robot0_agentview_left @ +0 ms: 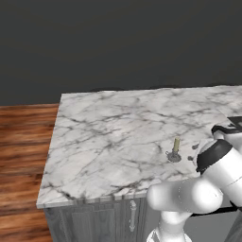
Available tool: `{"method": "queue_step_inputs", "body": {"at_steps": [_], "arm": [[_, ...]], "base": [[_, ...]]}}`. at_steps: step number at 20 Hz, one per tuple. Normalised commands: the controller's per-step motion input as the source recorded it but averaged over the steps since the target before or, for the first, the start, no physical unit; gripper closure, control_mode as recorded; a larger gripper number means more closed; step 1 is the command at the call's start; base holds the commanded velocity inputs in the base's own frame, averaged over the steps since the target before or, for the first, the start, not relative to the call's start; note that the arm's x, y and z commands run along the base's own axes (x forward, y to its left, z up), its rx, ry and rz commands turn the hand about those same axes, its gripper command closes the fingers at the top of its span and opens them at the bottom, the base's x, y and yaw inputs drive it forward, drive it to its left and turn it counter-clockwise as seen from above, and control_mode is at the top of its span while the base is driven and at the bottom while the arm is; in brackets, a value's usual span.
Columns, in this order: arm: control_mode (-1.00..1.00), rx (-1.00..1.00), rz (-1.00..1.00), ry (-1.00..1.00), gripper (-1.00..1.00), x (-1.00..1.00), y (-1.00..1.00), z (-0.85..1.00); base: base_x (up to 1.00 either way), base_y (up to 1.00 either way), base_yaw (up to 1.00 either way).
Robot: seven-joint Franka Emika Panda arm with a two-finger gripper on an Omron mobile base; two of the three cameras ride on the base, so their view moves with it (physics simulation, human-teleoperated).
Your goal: Pick the candle and candle from the dining table and place them in the open cabinet. Close the cabinet after placing the objects.
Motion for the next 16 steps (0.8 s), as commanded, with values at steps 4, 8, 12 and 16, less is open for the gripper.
{"method": "queue_step_inputs", "body": {"at_steps": [4,8,12,16], "arm": [[-1.00,0.00,0.00,0.00,-1.00,-0.10,0.01,0.00],[-1.00,0.00,0.00,0.00,-1.00,-0.08,0.10,0.00],[-1.00,0.00,0.00,0.00,-1.00,-0.08,0.16,0.02],[-1.00,0.00,0.00,0.00,-1.00,0.00,0.17,0.04]], "base": [[0.00,0.00,0.00],[0.00,0.00,0.00],[0.00,0.00,0.00],[0.00,0.00,0.00]]}}
